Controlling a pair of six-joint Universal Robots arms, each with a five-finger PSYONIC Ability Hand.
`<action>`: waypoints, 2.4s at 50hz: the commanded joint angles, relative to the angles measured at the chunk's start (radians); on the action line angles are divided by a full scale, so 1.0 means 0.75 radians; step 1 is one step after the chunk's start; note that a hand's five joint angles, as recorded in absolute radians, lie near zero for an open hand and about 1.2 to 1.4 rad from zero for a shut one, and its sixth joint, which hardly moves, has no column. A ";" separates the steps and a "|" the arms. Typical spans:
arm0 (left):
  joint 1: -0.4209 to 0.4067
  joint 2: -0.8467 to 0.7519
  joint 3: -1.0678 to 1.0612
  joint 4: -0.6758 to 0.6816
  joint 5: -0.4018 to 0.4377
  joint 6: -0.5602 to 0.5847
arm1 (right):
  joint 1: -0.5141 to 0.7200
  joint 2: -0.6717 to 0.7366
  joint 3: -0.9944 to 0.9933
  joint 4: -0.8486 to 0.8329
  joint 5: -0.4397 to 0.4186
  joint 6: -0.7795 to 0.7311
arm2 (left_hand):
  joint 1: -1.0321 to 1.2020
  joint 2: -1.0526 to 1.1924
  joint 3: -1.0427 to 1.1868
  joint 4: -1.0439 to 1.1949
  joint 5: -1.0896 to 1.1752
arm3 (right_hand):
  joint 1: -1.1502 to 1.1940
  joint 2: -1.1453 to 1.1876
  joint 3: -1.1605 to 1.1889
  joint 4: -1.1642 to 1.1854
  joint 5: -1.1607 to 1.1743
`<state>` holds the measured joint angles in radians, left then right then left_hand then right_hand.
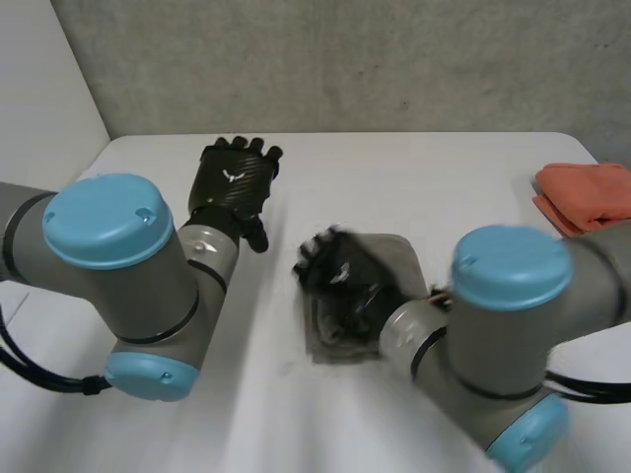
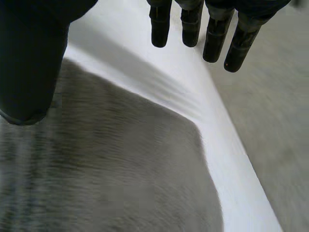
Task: Fold the laundry.
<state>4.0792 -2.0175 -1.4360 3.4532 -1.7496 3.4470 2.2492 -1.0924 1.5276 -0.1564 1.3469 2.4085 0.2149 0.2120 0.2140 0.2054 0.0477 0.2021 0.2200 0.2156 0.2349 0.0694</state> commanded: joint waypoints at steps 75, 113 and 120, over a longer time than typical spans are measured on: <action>-0.015 0.101 0.225 -0.714 0.506 -0.115 | -0.191 0.012 0.477 -0.493 0.076 0.487 | -0.010 -0.006 -0.008 0.003 -0.019 | 0.196 0.172 0.178 0.152 0.140; -0.013 0.101 0.219 -0.712 0.510 -0.186 | -0.182 0.250 0.176 -0.548 0.084 0.417 | -0.006 -0.002 -0.005 0.007 -0.016 | 1.248 1.224 1.230 1.205 1.193; -0.011 0.101 0.219 -0.712 0.510 -0.186 | -0.199 0.242 0.127 -0.526 0.074 0.415 | -0.006 -0.002 -0.005 0.007 -0.016 | 1.592 1.568 1.574 1.548 1.537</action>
<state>4.0707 -1.9420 -1.2717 2.9192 -1.3667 3.3071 2.1121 -0.9011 1.6455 -0.5631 1.4086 2.7223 0.2149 0.2120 0.2140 0.2054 0.0467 0.8880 1.1492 1.1214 1.1664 0.8921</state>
